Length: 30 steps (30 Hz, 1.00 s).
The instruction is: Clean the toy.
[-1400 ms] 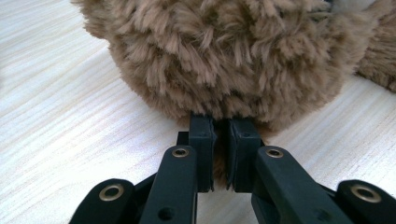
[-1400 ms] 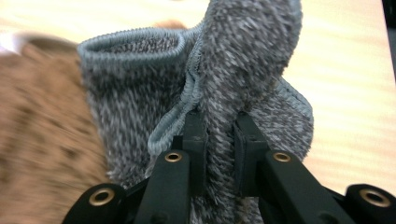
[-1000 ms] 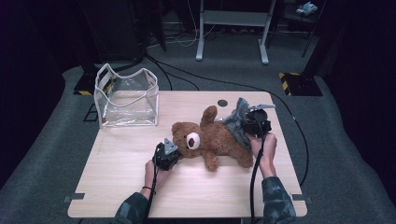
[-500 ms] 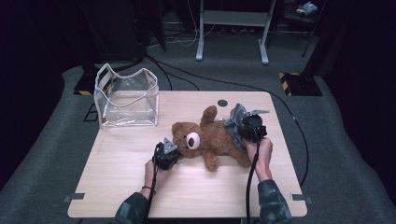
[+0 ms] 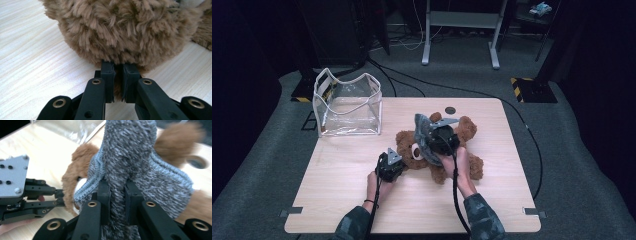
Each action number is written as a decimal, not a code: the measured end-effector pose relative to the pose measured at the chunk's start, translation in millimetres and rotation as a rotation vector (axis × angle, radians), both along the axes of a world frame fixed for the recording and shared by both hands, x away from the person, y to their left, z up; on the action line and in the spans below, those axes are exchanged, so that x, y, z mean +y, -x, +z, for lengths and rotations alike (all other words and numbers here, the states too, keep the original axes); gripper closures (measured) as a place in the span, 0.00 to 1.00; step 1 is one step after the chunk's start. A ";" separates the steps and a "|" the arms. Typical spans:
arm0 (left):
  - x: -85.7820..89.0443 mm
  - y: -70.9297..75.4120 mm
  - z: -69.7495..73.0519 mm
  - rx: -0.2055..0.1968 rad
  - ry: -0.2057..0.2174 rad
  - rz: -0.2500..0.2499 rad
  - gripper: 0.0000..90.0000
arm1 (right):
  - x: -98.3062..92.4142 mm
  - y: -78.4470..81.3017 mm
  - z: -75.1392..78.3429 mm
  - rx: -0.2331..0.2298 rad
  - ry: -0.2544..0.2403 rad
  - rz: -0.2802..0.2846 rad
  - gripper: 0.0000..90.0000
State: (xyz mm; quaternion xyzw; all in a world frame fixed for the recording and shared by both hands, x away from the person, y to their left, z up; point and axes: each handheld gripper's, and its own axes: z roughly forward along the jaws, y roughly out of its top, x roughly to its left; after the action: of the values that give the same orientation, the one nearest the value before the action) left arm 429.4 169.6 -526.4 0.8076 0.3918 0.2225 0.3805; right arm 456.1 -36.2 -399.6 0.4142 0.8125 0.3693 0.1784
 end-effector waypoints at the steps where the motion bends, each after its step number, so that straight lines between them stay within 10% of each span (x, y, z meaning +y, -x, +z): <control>1: 0.0 0.0 -0.1 -0.001 0.002 0.002 0.91 | 4.3 -2.8 -5.3 0.004 0.014 0.002 0.86; 12: 0.8 -0.5 0.1 -0.002 0.003 -0.004 0.91 | -10.5 -10.1 -23.6 0.010 0.131 -0.112 0.87; 22: 0.1 -0.2 -0.2 0.002 0.015 0.001 0.91 | 2.7 2.9 -3.8 0.001 -0.045 -0.044 0.86; 30: 0.9 -0.8 0.2 0.010 0.008 -0.002 0.91 | 7.7 0.6 -17.9 0.030 -0.086 0.002 0.86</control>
State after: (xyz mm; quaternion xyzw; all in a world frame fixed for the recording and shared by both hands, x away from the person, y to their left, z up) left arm 430.2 170.5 -526.2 0.8076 0.3936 0.2166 0.3821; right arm 455.5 -28.5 -417.5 0.4260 0.7990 0.3977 0.1479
